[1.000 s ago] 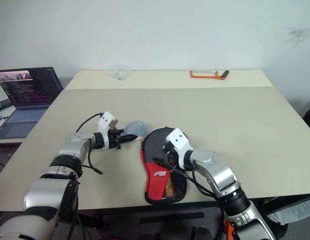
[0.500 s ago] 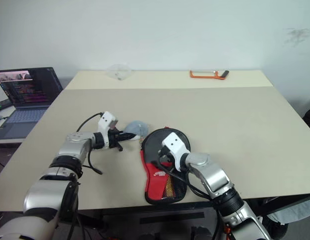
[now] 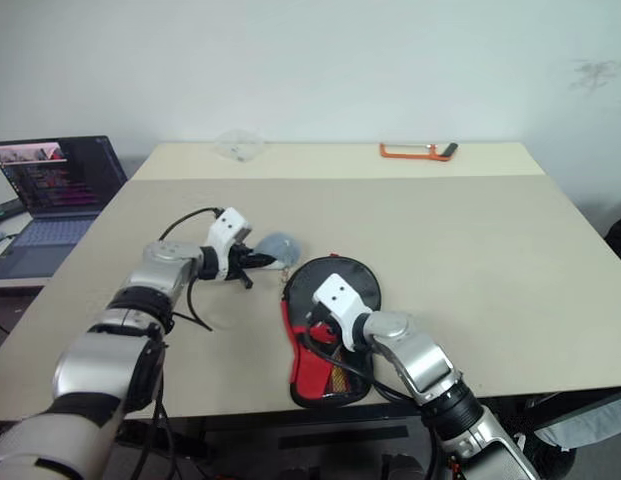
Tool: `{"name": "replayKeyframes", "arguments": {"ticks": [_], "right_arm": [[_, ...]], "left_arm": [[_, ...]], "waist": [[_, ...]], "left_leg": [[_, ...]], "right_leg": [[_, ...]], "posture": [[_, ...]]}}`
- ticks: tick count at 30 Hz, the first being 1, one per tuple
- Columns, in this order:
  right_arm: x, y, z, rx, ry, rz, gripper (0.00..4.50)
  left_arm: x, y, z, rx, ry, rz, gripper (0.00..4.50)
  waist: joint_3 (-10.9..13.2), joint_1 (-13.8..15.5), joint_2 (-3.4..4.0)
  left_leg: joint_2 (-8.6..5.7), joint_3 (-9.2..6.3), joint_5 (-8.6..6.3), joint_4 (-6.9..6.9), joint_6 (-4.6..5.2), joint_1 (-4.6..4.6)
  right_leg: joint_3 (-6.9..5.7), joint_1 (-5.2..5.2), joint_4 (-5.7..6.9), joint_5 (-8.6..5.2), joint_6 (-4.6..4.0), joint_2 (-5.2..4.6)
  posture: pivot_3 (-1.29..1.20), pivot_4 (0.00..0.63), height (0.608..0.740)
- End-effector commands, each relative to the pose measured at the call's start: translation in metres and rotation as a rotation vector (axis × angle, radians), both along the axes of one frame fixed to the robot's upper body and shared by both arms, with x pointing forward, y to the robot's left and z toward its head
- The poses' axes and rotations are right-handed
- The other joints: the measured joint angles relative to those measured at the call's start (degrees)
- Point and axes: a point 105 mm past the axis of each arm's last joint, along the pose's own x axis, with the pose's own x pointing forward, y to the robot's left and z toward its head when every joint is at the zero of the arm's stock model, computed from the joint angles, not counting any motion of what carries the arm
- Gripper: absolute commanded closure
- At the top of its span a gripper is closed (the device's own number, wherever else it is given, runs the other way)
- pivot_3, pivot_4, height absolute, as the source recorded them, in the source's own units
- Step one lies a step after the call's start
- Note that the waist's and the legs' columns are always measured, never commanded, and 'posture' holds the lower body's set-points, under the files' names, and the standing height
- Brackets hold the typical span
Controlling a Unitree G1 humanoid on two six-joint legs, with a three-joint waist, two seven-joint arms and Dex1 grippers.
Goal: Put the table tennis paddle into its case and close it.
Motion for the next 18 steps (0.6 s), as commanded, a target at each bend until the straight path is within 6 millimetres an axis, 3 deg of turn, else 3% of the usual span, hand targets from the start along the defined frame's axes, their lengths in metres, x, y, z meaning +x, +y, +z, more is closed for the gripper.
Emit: {"name": "replayKeyframes", "arguments": {"ticks": [1, 7, 18], "right_arm": [[0.000, -0.010, -0.028, -0.059, 0.099, -0.051, 0.00], [0.003, -0.012, -0.034, -0.034, 0.161, -0.112, 0.00], [-0.001, -0.009, -0.040, -0.027, 0.202, -0.128, 0.00]], "left_arm": [[0.012, -0.012, 0.022, 0.066, -0.063, 0.008, 4.37], [0.030, -0.032, 0.040, 0.266, -0.185, 0.060, 4.38], [0.043, -0.063, 0.055, 0.576, -0.411, 0.035, 4.40]], "waist": [[0.0, 0.1, 0.00], [0.0, 0.3, -0.02], [0.0, 0.4, -0.02]], "left_leg": [[0.00, -0.01, -0.01, 0.04, 0.01, 0.01], [-0.03, -0.08, -0.06, 0.47, 0.10, -0.01], [-0.03, -0.18, -0.05, 0.50, 0.09, 0.15]], "right_leg": [[0.00, 0.00, 0.04, 0.00, 0.00, 0.00], [-0.03, 0.08, 0.38, 0.00, 0.01, 0.01], [-0.10, 0.27, 0.43, 0.00, 0.02, 0.04]], "posture": [[0.00, 0.150, 0.740], [0.00, 0.150, 0.740], [0.00, 0.150, 0.740]]}}
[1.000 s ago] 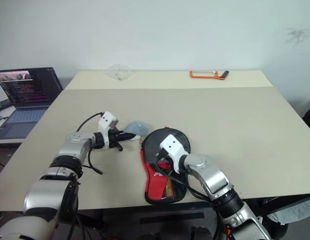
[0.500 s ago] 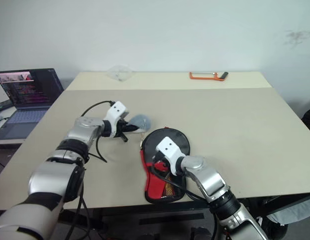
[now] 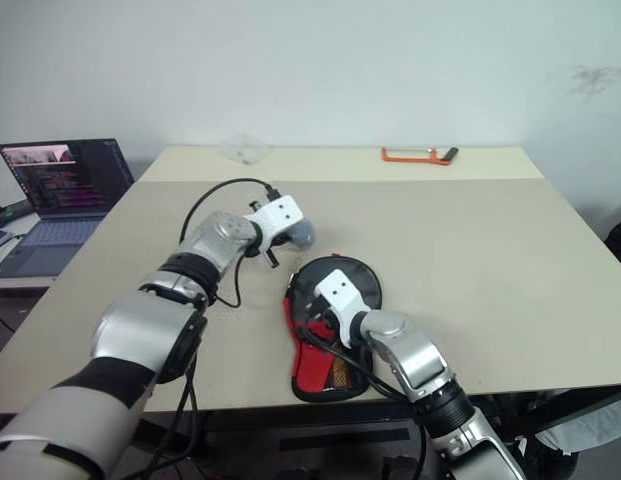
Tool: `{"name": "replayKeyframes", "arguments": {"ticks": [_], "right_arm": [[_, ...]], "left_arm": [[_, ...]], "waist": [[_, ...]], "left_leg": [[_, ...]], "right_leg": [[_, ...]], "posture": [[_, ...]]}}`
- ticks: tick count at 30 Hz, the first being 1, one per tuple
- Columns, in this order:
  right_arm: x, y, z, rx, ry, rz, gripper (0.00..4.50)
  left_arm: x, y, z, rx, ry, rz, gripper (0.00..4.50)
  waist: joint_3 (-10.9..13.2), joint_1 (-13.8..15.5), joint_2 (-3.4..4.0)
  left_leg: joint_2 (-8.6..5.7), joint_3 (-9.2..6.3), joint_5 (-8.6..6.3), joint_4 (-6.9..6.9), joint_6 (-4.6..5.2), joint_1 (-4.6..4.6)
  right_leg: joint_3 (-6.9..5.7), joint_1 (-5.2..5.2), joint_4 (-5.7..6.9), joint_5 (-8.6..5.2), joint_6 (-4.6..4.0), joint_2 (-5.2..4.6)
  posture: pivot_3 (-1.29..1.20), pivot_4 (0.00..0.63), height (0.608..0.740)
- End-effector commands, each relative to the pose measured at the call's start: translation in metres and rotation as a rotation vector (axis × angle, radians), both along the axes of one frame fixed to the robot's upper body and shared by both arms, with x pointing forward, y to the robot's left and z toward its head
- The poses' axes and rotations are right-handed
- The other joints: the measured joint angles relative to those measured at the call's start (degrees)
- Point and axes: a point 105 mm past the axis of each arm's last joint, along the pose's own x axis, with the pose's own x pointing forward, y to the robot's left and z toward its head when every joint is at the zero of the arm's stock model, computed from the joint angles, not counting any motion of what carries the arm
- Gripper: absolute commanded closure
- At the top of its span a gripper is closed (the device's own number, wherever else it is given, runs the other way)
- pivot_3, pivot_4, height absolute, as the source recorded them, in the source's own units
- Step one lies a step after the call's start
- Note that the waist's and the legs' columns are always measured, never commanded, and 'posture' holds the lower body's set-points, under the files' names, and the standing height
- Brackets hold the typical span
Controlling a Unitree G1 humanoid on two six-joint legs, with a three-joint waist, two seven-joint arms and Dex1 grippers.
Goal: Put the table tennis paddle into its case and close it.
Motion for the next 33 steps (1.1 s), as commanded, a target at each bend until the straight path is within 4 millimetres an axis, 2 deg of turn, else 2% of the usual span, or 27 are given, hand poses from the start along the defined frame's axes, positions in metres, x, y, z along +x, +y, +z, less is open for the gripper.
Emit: {"name": "replayKeyframes", "arguments": {"ticks": [1, 11, 21, 29, 33], "right_arm": [[-0.009, -0.009, -0.037, -0.065, 0.148, -0.039, 0.00], [-0.015, -0.006, -0.041, -0.066, 0.170, -0.020, 0.00], [-0.022, 0.000, -0.045, -0.059, 0.187, 0.003, 0.00], [-0.029, 0.003, -0.049, -0.053, 0.208, 0.011, 0.00], [-0.034, 0.007, -0.052, -0.047, 0.227, 0.021, 0.00]], "left_arm": [[0.009, -0.019, 0.036, 0.075, -0.167, -0.051, 4.40], [0.009, -0.044, 0.033, 0.291, -0.270, -0.160, 4.40], [0.011, -0.072, 0.065, 0.457, -0.461, -0.235, 4.40], [0.009, -0.087, 0.069, 0.634, -0.534, -0.310, 4.40], [0.006, -0.101, 0.070, 0.720, -0.591, -0.372, 4.40]], "waist": [[0.0, 0.0, 0.00], [0.0, 0.1, 0.00], [0.0, 0.1, 0.00], [0.0, 0.1, 0.00], [0.0, 0.2, 0.00]], "left_leg": [[0.00, -0.01, 0.00, 0.00, 0.00, 0.00], [-0.01, -0.02, 0.00, 0.00, 0.00, -0.01], [-0.01, -0.03, 0.00, -0.01, 0.00, -0.03], [-0.01, -0.03, 0.00, -0.02, 0.00, -0.03], [-0.01, -0.05, 0.00, -0.02, 0.00, -0.02]], "right_leg": [[0.00, 0.00, 0.00, 0.00, 0.00, 0.00], [-0.03, 0.01, -0.03, 0.00, 0.01, 0.00], [-0.06, 0.02, -0.06, -0.02, 0.02, 0.00], [-0.07, 0.03, -0.07, -0.02, 0.03, 0.00], [-0.09, 0.05, -0.08, -0.03, 0.04, 0.00]], "posture": [[0.00, 0.150, 0.740], [0.00, 0.150, 0.740], [0.00, 0.150, 0.740], [0.00, 0.150, 0.740], [0.00, 0.150, 0.740]]}}
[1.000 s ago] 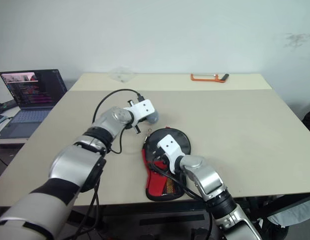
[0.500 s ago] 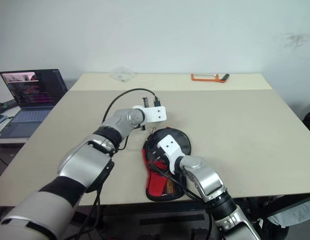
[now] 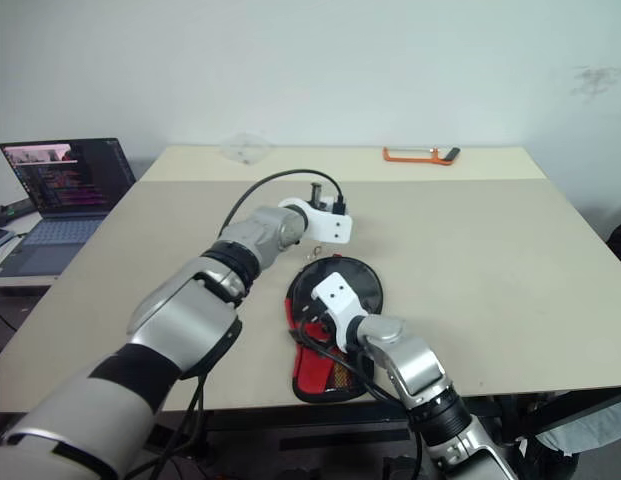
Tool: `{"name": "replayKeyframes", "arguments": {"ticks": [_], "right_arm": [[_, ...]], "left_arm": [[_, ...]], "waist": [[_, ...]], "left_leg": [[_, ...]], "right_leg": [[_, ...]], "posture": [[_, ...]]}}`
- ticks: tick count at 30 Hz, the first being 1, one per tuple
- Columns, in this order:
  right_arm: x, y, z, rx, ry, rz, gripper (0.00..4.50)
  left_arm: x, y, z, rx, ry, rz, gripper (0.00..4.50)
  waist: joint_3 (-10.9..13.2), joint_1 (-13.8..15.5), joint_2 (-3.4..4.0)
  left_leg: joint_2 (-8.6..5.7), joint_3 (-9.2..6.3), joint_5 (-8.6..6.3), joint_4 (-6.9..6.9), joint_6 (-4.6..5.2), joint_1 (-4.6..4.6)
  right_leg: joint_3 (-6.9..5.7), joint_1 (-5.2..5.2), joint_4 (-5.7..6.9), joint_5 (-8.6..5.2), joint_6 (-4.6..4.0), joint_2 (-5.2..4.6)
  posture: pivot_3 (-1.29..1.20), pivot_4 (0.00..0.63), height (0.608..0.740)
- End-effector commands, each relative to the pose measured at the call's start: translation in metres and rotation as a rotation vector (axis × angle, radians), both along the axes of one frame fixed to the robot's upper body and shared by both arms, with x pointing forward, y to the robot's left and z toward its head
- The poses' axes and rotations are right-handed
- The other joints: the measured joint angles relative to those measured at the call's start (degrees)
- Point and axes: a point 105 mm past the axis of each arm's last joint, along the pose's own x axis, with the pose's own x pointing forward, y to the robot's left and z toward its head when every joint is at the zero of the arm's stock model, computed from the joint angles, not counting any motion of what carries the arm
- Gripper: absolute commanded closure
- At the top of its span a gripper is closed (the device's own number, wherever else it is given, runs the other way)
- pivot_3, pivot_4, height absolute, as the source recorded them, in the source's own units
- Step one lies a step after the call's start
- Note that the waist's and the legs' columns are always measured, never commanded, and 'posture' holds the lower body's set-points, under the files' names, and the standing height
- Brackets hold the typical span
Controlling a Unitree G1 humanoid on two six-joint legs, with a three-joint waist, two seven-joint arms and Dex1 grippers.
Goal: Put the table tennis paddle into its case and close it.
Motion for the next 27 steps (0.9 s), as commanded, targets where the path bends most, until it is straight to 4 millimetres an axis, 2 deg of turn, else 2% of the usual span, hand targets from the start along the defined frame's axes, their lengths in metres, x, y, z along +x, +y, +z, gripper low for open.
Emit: {"name": "replayKeyframes", "arguments": {"ticks": [1, 7, 13, 18, 27], "right_arm": [[-0.024, 0.000, -0.049, -0.080, 0.206, 0.018, 0.00], [-0.029, 0.002, -0.051, -0.074, 0.223, 0.025, 0.00], [-0.030, 0.004, -0.051, -0.068, 0.230, 0.026, 0.00], [-0.031, 0.004, -0.051, -0.064, 0.233, 0.024, 0.00], [-0.032, 0.006, -0.051, -0.058, 0.238, 0.022, 0.00]], "left_arm": [[-0.002, -0.029, 0.035, 0.056, -0.135, -0.109, 4.40], [-0.009, -0.052, 0.034, 0.177, -0.195, -0.211, 4.41], [-0.023, -0.090, 0.032, 0.226, -0.239, -0.344, 4.41], [-0.029, -0.105, 0.031, 0.223, -0.248, -0.390, 4.41], [-0.032, -0.112, 0.032, 0.231, -0.262, -0.416, 4.41]], "waist": [[0.0, 0.1, 0.00], [0.0, 0.1, 0.00], [0.0, 0.3, 0.00], [0.0, 0.3, 0.00], [0.0, 0.3, 0.01]], "left_leg": [[0.00, -0.01, 0.00, 0.00, 0.00, 0.00], [-0.01, -0.02, 0.00, 0.00, 0.00, 0.00], [-0.01, -0.07, 0.00, 0.00, 0.00, -0.01], [-0.03, -0.11, 0.00, 0.00, 0.00, -0.01], [-0.03, -0.15, 0.00, 0.00, 0.00, 0.00]], "right_leg": [[0.00, 0.00, -0.01, 0.00, 0.00, 0.00], [-0.02, 0.03, -0.02, -0.02, 0.03, -0.01], [-0.07, 0.06, -0.05, -0.06, 0.10, -0.02], [-0.12, 0.09, -0.07, -0.11, 0.18, -0.04], [-0.16, 0.12, -0.08, -0.12, 0.20, -0.04]], "posture": [[0.00, 0.150, 0.740], [0.00, 0.150, 0.740], [0.00, 0.150, 0.740], [0.00, 0.150, 0.740], [0.00, 0.150, 0.740]]}}
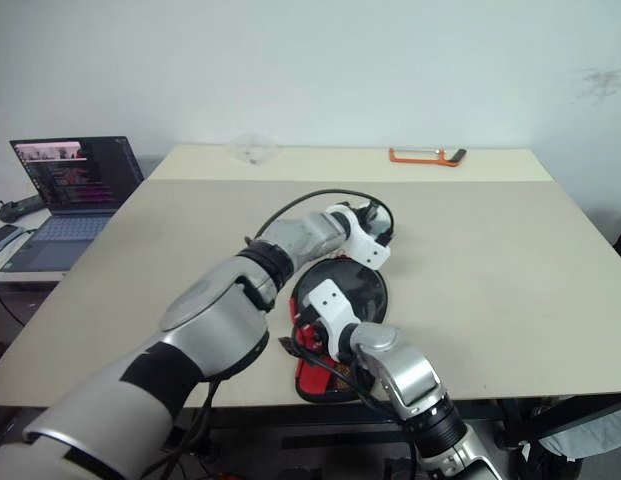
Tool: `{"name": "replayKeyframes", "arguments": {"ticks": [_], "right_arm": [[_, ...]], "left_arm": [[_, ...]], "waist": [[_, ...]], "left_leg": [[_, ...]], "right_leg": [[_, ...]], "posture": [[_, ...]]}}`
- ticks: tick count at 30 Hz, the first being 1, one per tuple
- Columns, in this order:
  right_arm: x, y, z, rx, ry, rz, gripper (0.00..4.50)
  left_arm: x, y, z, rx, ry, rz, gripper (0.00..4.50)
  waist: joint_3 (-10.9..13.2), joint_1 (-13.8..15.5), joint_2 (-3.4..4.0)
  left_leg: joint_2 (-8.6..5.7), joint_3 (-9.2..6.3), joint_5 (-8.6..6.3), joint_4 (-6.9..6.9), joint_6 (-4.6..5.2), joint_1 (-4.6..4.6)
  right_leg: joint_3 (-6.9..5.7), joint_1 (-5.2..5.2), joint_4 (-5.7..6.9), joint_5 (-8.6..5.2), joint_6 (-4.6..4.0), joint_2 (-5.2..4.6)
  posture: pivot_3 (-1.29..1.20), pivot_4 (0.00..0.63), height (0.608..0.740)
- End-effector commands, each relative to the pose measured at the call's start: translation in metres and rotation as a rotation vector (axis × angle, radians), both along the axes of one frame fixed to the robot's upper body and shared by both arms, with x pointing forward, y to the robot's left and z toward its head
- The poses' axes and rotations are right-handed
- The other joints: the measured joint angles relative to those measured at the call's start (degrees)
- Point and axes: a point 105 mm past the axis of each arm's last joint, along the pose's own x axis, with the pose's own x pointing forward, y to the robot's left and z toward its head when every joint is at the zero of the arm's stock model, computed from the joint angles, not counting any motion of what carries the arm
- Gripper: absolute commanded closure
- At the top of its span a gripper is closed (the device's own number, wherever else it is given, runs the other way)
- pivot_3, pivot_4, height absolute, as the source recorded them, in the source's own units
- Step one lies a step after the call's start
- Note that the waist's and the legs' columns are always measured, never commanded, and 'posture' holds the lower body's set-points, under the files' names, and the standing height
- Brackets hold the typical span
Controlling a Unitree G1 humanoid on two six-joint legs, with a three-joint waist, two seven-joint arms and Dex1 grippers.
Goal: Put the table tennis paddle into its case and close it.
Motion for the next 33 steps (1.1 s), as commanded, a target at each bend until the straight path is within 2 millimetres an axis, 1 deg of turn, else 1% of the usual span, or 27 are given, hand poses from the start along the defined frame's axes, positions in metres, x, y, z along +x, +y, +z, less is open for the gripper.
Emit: {"name": "replayKeyframes", "arguments": {"ticks": [1, 3, 6, 13, 22, 27, 33], "right_arm": [[-0.020, -0.004, -0.050, -0.086, 0.214, 0.006, 0.00], [-0.021, -0.003, -0.050, -0.085, 0.215, 0.008, 0.00], [-0.021, -0.003, -0.050, -0.085, 0.216, 0.008, 0.00], [-0.021, -0.004, -0.050, -0.085, 0.216, 0.005, 0.00], [-0.019, -0.004, -0.050, -0.085, 0.214, 0.007, 0.00], [-0.018, -0.005, -0.050, -0.086, 0.212, 0.007, 0.00], [-0.018, -0.005, -0.051, -0.087, 0.211, 0.005, 0.00]], "left_arm": [[-0.012, -0.036, 0.034, -0.035, -0.100, -0.121, 4.41], [-0.017, -0.047, 0.036, -0.046, -0.103, -0.158, 4.41], [-0.023, -0.058, 0.036, -0.054, -0.101, -0.201, 4.41], [-0.033, -0.072, 0.031, -0.063, -0.078, -0.257, 4.41], [-0.054, -0.094, 0.005, -0.078, 0.054, -0.356, 4.41], [-0.062, -0.100, -0.006, -0.097, 0.115, -0.380, 4.41], [-0.059, -0.096, -0.009, -0.115, 0.147, -0.348, 4.41]], "waist": [[0.0, 0.0, 0.00], [0.0, 0.1, 0.00], [0.0, 0.1, 0.00], [0.0, 0.1, 0.03], [0.0, 0.1, 0.05], [-0.1, 0.1, 0.14], [-0.2, 0.0, 0.30]], "left_leg": [[0.00, 0.00, 0.00, 0.00, 0.00, 0.00], [-0.01, -0.01, 0.00, 0.00, 0.00, 0.00], [-0.01, -0.06, 0.00, 0.00, 0.00, 0.00], [-0.01, -0.05, 0.00, -0.01, 0.00, 0.01], [-0.01, -0.05, 0.00, -0.02, 0.00, 0.01], [0.00, -0.04, -0.01, -0.02, 0.00, 0.01], [0.00, -0.04, -0.01, -0.02, 0.00, 0.02]], "right_leg": [[0.00, 0.00, 0.00, 0.00, 0.00, 0.00], [-0.01, 0.01, -0.01, 0.00, 0.00, 0.00], [-0.06, 0.06, -0.06, -0.02, 0.03, -0.01], [-0.05, 0.07, -0.08, -0.02, 0.03, -0.01], [-0.05, 0.08, -0.10, -0.02, 0.03, -0.01], [-0.05, 0.08, -0.11, -0.06, 0.09, -0.01], [-0.04, 0.08, -0.11, -0.05, 0.09, -0.01]], "posture": [[0.00, 0.150, 0.740], [0.00, 0.150, 0.740], [0.00, 0.150, 0.740], [0.00, 0.150, 0.740], [0.00, 0.150, 0.740], [0.00, 0.150, 0.740], [0.00, 0.150, 0.740]]}}
